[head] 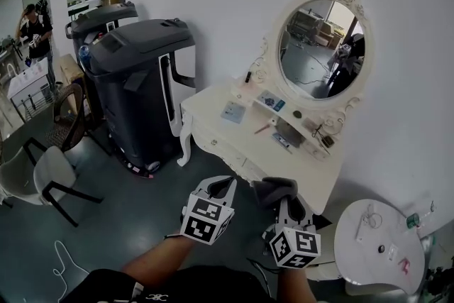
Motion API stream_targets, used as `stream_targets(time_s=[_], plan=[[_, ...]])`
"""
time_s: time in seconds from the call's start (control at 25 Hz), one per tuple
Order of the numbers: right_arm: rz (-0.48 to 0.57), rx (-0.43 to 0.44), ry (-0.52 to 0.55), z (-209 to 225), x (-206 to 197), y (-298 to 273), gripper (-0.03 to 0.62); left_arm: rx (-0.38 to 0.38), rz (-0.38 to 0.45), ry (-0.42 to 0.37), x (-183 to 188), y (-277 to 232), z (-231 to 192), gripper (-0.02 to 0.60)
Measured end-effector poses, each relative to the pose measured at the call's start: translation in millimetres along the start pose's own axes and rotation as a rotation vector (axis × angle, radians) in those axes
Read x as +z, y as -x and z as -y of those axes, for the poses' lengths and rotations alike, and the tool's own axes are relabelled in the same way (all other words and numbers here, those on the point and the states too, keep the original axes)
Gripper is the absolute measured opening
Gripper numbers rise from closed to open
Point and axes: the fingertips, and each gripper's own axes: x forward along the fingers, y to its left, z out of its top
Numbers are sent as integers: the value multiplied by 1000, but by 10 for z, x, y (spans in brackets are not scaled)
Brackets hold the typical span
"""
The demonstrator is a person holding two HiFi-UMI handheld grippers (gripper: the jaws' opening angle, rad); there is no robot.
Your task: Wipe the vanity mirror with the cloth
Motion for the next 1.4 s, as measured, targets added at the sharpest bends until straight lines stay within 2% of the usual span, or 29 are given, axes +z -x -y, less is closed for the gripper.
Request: stream_targets(time_s=[0.28, 0.6, 0.92, 1.4], plan=[[-38, -24, 8, -29, -105, -47, 41, -20, -33, 35, -171, -27, -108, 6], [-47, -16, -34, 113, -229, -425, 41, 3, -62, 20, -178, -300, -334, 6], [-34, 23, -48, 439, -105, -1116, 41, 38, -61, -5, 159, -952, -565, 6], [-36, 26, -66, 1413, 75, -1963, 41, 34, -74, -33, 604, -2193, -477, 6]])
